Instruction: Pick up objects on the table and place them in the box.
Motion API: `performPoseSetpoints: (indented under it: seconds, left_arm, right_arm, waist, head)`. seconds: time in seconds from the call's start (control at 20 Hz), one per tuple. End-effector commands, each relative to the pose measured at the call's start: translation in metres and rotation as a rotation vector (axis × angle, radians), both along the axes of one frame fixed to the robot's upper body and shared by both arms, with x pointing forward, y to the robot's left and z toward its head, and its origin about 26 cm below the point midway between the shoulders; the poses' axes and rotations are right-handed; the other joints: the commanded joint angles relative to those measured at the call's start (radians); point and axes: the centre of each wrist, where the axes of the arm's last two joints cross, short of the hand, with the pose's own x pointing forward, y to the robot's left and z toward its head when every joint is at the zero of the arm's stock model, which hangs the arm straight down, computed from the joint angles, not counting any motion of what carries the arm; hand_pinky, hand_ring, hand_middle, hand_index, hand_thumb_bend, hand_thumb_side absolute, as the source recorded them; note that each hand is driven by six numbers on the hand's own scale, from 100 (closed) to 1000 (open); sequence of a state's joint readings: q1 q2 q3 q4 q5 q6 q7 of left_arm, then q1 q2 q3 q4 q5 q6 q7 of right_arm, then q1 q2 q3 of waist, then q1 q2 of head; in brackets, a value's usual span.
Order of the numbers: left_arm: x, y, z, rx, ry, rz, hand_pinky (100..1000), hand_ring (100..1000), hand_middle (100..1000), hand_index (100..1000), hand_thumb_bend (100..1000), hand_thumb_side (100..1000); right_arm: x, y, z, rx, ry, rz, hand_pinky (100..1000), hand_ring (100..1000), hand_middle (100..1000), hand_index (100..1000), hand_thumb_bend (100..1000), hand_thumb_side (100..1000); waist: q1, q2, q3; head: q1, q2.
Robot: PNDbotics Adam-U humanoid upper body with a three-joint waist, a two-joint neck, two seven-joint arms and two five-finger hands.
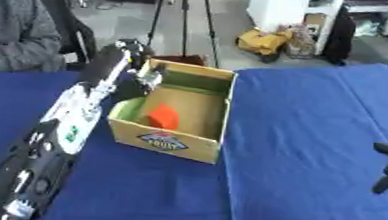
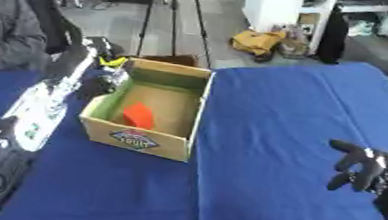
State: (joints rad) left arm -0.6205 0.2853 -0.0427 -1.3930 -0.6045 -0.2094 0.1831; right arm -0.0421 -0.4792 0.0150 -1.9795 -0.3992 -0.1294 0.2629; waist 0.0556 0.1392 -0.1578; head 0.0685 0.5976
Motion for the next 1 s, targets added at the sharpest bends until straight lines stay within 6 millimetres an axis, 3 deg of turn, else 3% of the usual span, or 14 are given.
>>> performPoseSetpoints:
  seconds: [0.05,0.2,0.45,0.75,1.0]
  left_arm:
    - [-0.039,0.012,0.043,-0.299,-0.098,-0.152,532,571,593,741,258,919]
    - [-0.07,0.039,0.028,-0.523,-0.054,-0.127,517,563,585,731,223,996]
    - [-0.098,0.066,-0.012,-0.696,-0.01,0.026,508,559,581,728,189,1000]
    - [-0.112,0.069,-0.042,-0.784,0.026,0.106,502,553,576,727,195,1000]
    - [-0.114,0.065,-0.053,-0.824,0.038,0.104,502,551,573,726,201,1000]
  right_arm:
    - [-0.002,-0.003,0.008,-0.004,-0.023,-0.016,529,917,556,449,100,840]
    - [-0.003,-0.005,0.007,-0.002,-0.018,-0.034,529,917,555,449,100,844]
    - [-0.005,-0.007,0.004,-0.002,-0.007,-0.056,529,918,555,449,100,852]
    - [-0.006,-0.006,0.001,-0.005,0.006,-0.063,532,921,556,449,100,860]
    - [-0.006,-0.005,0.001,-0.001,0.003,-0.064,533,921,556,449,100,861]
  waist:
    - [-0.006,-0.018,0.011]
    - [-0.007,-0.019,0.041]
    - [-0.005,-0.021,0.067]
    - [-0.008,-0.02,0.087]
    - [-0.012,-0.017,0.091]
  head:
    - [-0.013,0.006]
    - [-0.031,0.01]
    - [-0.042,0.027]
    - [-0.044,0.046]
    - [-0.046,0.046]
